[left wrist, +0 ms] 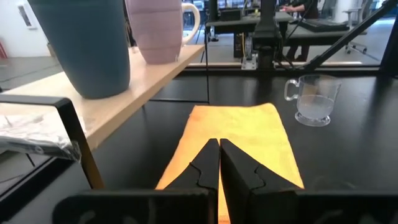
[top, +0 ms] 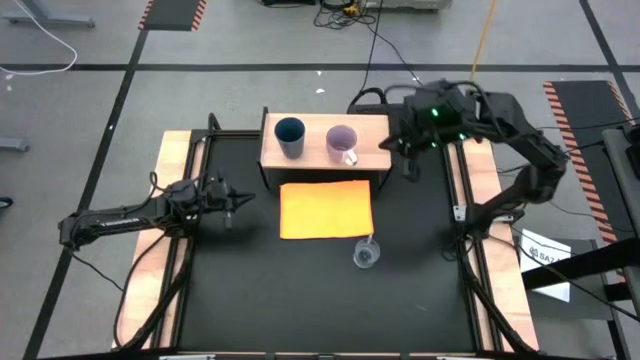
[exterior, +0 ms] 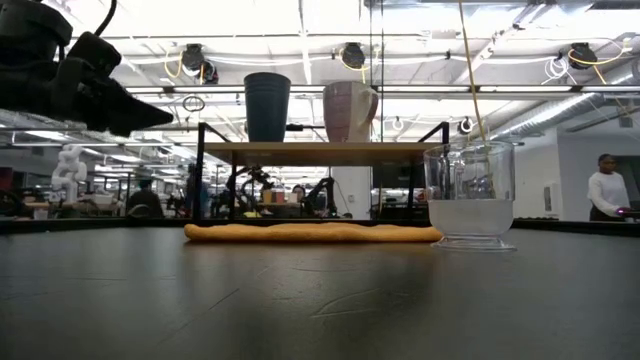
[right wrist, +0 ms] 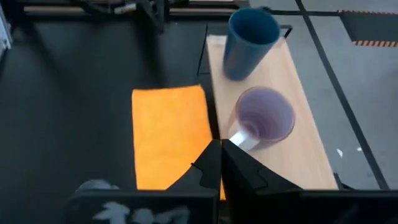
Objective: Stack small to large cups/mugs on shelf
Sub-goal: Put the transparent mug on the shelf
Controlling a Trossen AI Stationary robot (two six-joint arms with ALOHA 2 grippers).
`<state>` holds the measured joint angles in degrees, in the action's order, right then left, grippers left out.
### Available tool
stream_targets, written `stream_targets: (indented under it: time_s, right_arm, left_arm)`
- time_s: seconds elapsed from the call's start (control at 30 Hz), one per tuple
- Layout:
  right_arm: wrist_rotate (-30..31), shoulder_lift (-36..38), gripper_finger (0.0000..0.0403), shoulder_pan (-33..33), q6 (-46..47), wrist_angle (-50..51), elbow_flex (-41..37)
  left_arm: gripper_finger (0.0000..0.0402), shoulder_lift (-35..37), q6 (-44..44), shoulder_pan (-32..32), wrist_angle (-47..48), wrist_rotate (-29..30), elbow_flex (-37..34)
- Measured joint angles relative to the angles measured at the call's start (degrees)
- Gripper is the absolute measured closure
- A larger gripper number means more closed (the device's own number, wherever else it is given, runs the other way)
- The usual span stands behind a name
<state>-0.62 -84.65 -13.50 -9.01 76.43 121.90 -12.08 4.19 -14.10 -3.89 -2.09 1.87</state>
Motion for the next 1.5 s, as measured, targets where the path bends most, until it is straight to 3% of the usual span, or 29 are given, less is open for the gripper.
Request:
stream_targets:
  time_s: [0.17,0.43,0.63,0.97,1.5]
  right_arm:
    - [3.9,7.4,0.0403,4.3,3.4,-5.2,-11.8]
    - [5.5,21.9,0.0403,9.4,7.4,-20.0,-37.8]
    - [6.6,29.3,0.0403,11.5,9.4,-28.1,-52.5]
    - [6.6,38.9,0.0403,14.8,9.4,-43.9,-69.3]
    - [6.5,52.6,0.0403,14.8,11.2,-60.4,-92.4]
  left_arm:
    - [0.0385,0.0,0.0,0.0,-0.8,0.0,0.0]
    - [0.0385,0.0,-0.4,0.0,-0.8,0.0,0.0]
    - [0.0385,0.0,-1.9,0.0,-0.8,0.0,0.0]
    - [0.0385,0.0,-2.9,0.0,-0.8,0.0,0.0]
    - [0.0385,0.0,-2.8,0.0,-0.8,0.0,0.0]
